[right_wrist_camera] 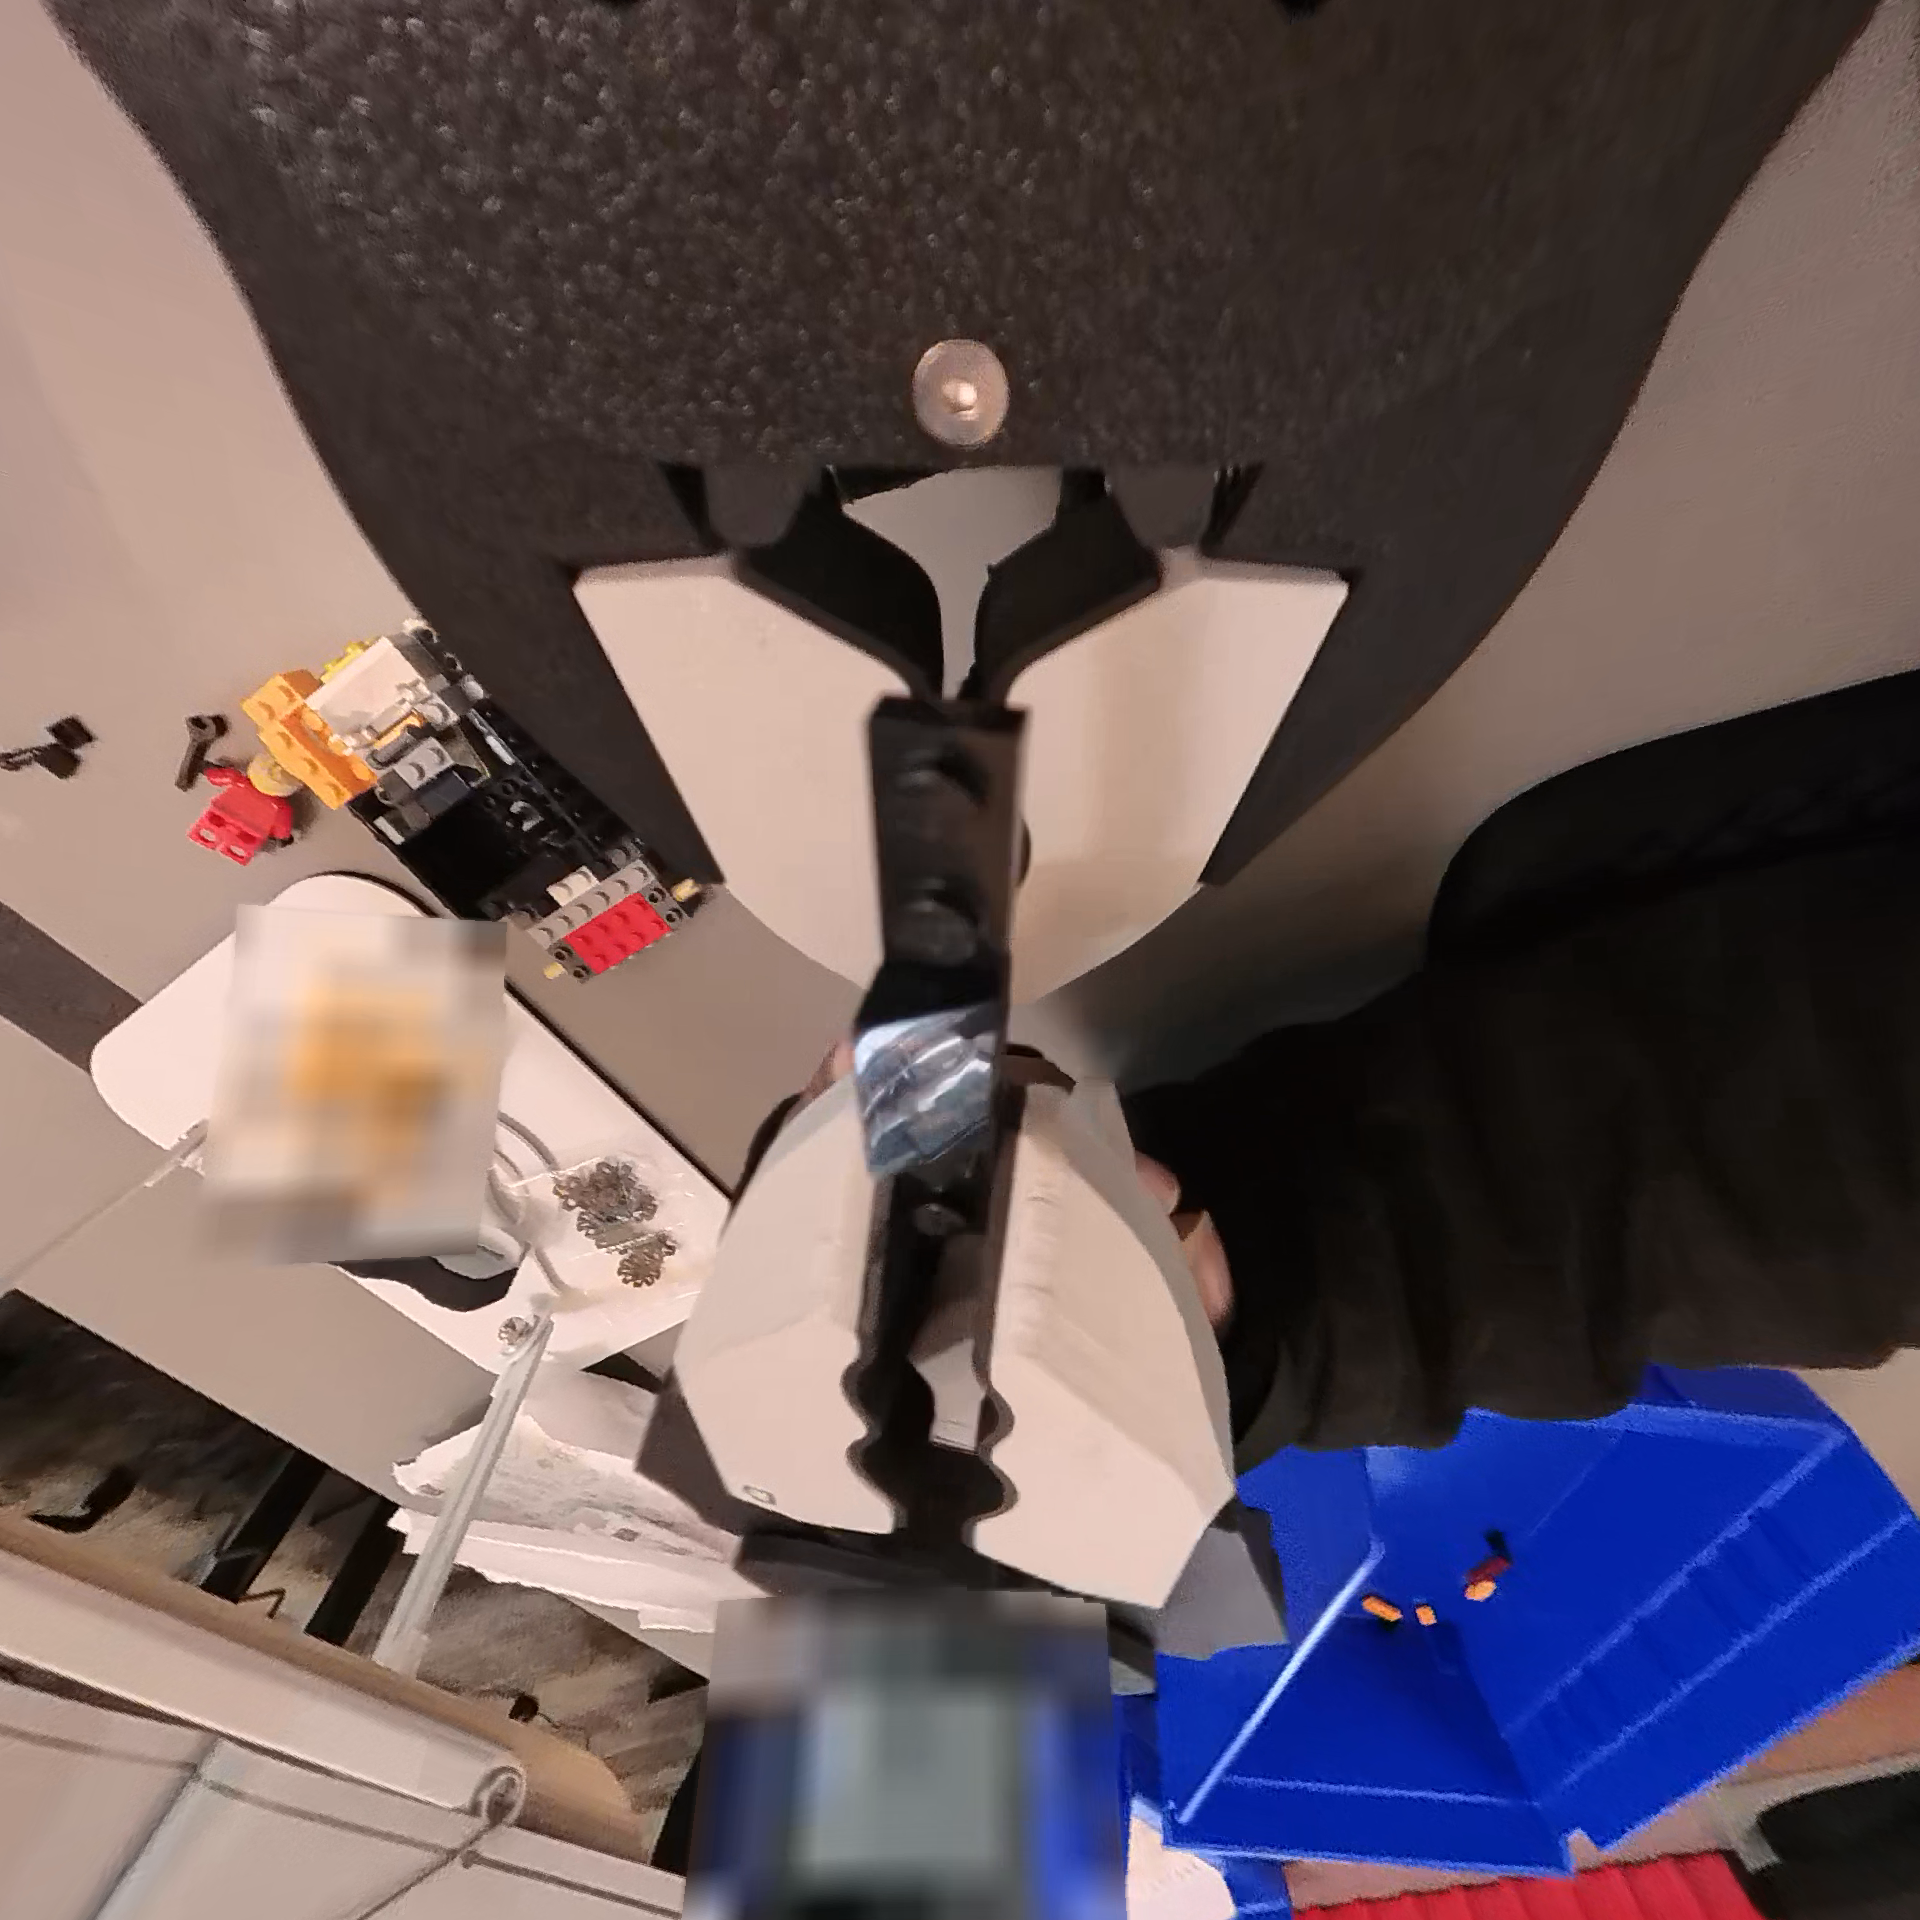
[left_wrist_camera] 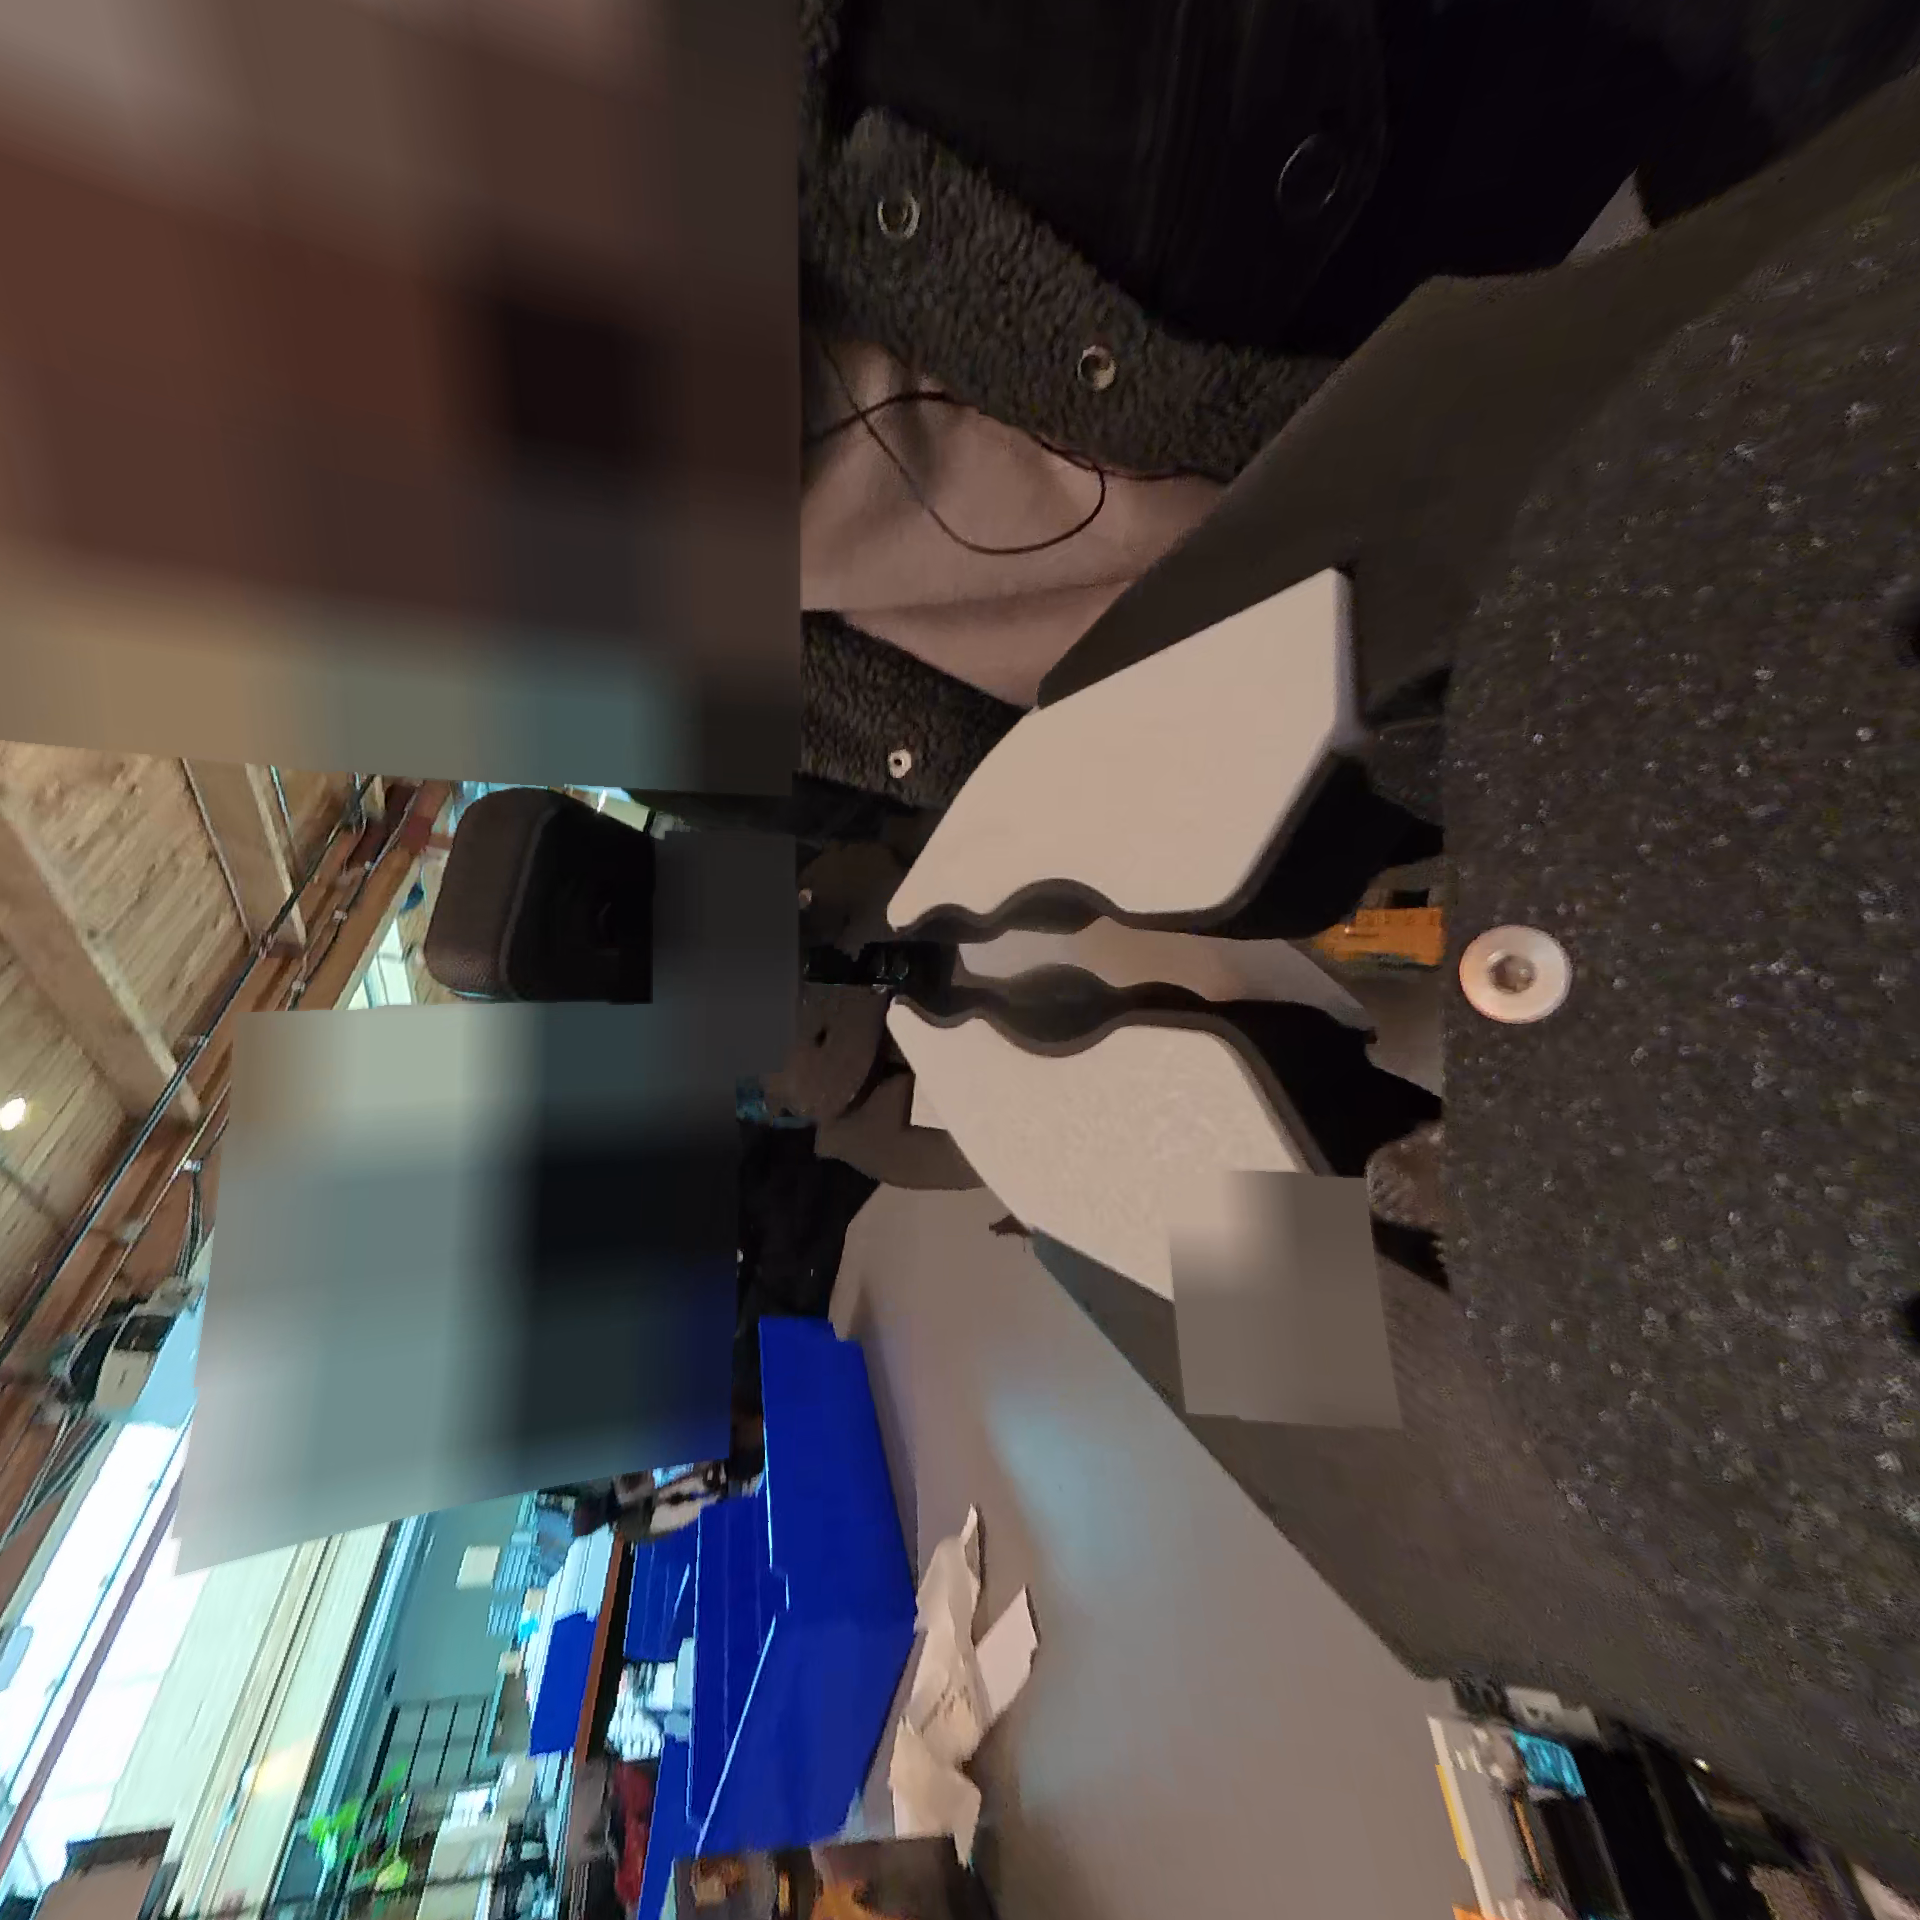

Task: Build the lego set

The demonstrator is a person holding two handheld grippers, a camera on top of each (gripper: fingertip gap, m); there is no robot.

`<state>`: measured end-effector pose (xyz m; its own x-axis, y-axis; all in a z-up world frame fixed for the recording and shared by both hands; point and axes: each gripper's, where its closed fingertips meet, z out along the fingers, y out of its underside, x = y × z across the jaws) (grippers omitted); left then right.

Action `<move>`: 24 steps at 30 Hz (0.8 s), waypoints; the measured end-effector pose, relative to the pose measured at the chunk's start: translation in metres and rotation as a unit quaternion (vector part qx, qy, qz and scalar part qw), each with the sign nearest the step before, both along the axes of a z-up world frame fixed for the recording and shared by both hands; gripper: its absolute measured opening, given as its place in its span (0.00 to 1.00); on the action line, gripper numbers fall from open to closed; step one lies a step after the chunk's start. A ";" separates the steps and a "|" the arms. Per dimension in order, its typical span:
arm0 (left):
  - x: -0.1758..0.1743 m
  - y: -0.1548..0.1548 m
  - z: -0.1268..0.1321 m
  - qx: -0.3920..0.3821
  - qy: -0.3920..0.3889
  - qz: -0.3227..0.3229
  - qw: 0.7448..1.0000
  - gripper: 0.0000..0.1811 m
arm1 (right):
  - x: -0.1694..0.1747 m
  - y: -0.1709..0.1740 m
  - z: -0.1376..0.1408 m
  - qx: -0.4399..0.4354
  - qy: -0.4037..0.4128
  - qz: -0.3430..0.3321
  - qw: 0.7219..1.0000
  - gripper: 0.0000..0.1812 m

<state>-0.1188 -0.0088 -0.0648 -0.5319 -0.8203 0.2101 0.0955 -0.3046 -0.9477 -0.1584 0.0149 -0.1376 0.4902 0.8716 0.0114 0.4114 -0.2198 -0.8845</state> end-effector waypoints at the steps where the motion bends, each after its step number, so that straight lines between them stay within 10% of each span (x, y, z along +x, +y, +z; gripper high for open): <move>1: 0.000 -0.002 0.001 0.000 0.000 -0.013 1.000 0.04 | -0.001 -0.002 0.001 -0.001 -0.001 0.005 1.000 0.00; 24: -0.010 -0.024 0.028 -0.074 -0.128 -0.186 0.972 0.04 | -0.020 -0.053 0.020 -0.057 0.034 0.123 0.990 0.00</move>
<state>-0.1289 -0.0325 -0.0371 -0.8355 -0.5331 0.1330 0.1794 -0.4936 -0.8510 -0.1788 -0.0385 -0.1174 0.2582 0.9587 -0.1191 0.4052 -0.2194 -0.8875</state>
